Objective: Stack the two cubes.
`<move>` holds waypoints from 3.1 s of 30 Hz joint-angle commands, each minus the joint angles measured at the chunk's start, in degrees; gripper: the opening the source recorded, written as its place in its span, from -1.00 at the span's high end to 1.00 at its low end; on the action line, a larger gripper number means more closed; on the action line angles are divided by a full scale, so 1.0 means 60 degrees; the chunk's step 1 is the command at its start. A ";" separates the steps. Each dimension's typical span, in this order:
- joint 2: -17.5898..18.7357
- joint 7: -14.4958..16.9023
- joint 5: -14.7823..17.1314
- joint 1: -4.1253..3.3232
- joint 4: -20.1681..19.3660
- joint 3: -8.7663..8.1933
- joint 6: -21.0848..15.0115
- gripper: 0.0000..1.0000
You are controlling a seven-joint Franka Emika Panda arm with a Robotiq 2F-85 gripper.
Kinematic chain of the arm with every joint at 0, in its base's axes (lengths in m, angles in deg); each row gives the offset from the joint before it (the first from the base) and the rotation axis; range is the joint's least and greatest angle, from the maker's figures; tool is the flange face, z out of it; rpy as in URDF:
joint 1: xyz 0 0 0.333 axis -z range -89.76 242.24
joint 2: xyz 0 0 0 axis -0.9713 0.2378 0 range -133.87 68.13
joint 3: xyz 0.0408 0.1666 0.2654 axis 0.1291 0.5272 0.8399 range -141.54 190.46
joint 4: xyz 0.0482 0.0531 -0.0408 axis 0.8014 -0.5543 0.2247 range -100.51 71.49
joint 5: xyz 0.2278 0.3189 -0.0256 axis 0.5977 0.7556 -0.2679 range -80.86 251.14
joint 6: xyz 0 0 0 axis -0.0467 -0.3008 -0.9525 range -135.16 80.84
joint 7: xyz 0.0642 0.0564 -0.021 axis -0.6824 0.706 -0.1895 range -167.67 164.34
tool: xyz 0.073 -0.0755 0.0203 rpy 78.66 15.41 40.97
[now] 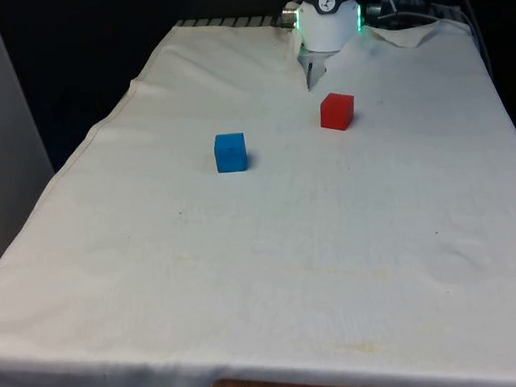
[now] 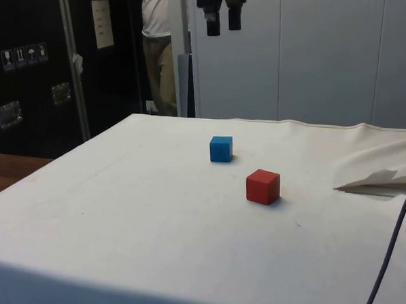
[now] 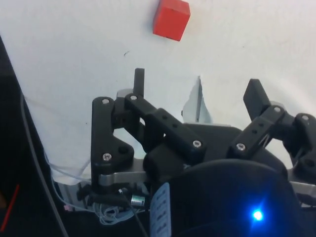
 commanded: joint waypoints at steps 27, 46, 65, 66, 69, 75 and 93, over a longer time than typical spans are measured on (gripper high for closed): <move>-0.0745 -0.1155 -0.0076 -0.0010 -0.1681 0.0162 -0.1394 -1.00; -0.0640 -0.1003 0.0773 -0.0067 -0.2903 0.0115 -0.2951 -1.00; 0.0248 -0.0783 0.0879 -0.0029 -0.3361 0.0544 -0.3839 -1.00; 0.0267 -0.0812 0.0840 -0.0019 -0.3371 0.0583 -0.3848 -1.00; 0.0286 -0.0707 0.0945 -0.0048 -0.3342 0.0573 -0.3734 -1.00; 0.0286 -0.1175 0.0544 -0.0010 -0.3457 0.0802 -0.3887 -1.00; -0.0105 -0.1432 0.0468 0.0000 -0.4450 0.1280 -0.4784 -1.00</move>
